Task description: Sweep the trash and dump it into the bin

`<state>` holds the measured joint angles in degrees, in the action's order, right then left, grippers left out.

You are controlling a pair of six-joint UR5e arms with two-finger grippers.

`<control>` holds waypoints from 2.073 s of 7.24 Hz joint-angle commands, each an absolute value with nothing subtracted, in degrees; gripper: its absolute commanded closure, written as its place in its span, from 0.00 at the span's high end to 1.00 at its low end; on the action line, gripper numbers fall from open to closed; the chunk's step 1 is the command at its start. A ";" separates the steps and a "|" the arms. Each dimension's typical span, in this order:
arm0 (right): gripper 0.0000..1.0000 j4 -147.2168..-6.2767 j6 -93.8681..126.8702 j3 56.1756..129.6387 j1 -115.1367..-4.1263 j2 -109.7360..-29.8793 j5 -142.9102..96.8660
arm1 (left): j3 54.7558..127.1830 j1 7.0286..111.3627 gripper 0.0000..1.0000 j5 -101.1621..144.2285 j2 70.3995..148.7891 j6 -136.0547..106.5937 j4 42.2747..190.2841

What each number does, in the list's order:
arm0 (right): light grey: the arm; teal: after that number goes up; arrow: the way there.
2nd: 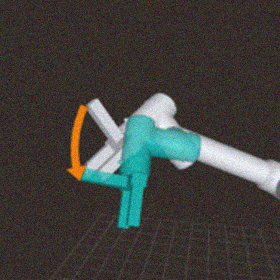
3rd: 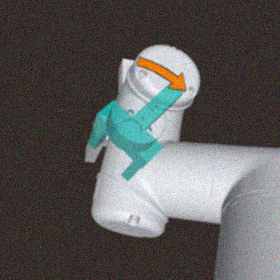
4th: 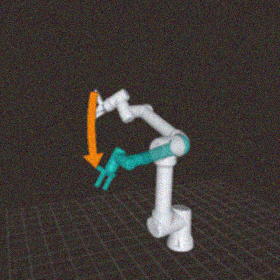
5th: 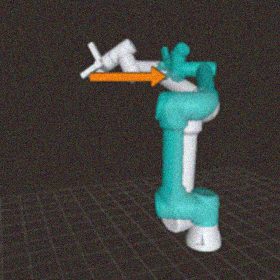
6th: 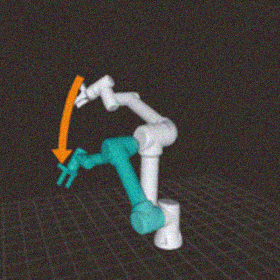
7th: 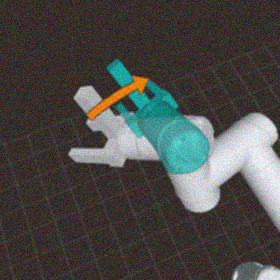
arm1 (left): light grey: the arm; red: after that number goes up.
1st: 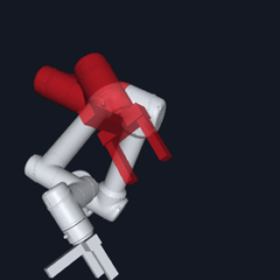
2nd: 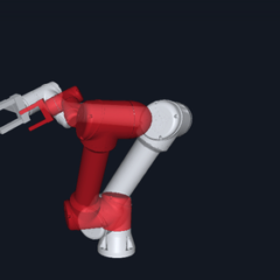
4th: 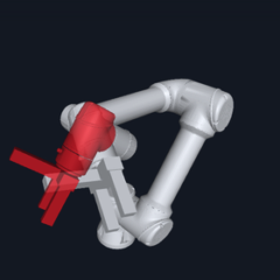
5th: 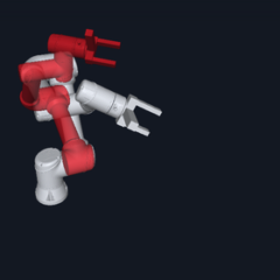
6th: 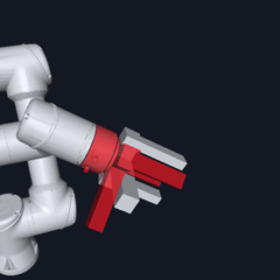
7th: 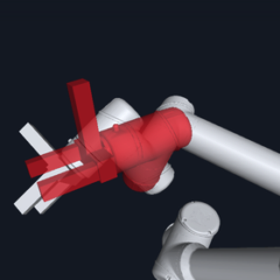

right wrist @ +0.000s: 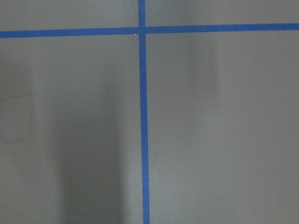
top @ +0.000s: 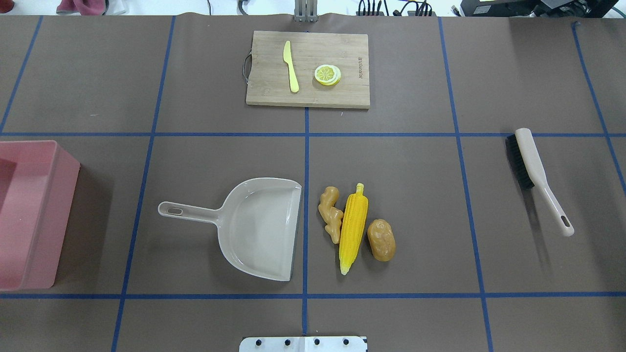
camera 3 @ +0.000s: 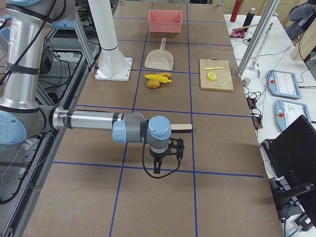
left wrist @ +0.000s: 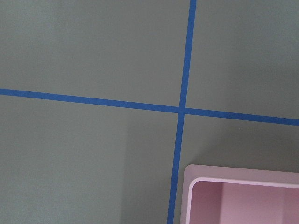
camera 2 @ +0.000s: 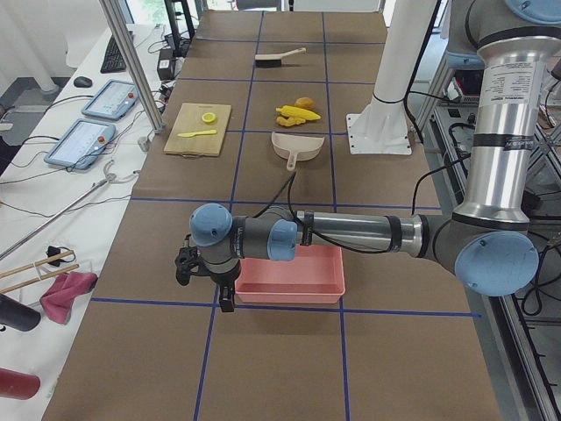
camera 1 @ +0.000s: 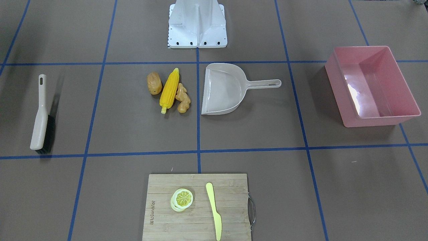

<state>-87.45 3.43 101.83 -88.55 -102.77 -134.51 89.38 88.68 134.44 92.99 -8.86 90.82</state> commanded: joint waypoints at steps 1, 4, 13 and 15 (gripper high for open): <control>1.00 -87.45 3.51 104.48 -88.51 -103.09 -134.48 | 89.65 88.68 0.99 134.47 92.99 -8.79 90.88; 1.00 -87.45 3.43 103.19 -88.59 -103.71 -135.00 | 89.65 88.68 0.99 134.47 92.99 -8.79 90.79; 1.00 -87.54 2.90 103.80 -86.84 -102.31 -133.15 | 89.56 88.68 0.99 134.47 92.99 -8.79 90.79; 1.00 -87.71 4.56 103.54 -84.83 -100.39 -134.12 | 89.56 88.77 0.99 134.47 92.99 -8.79 90.79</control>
<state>-87.57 3.64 103.76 -86.18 -101.91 -133.74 89.56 88.73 134.47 92.99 -8.79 90.79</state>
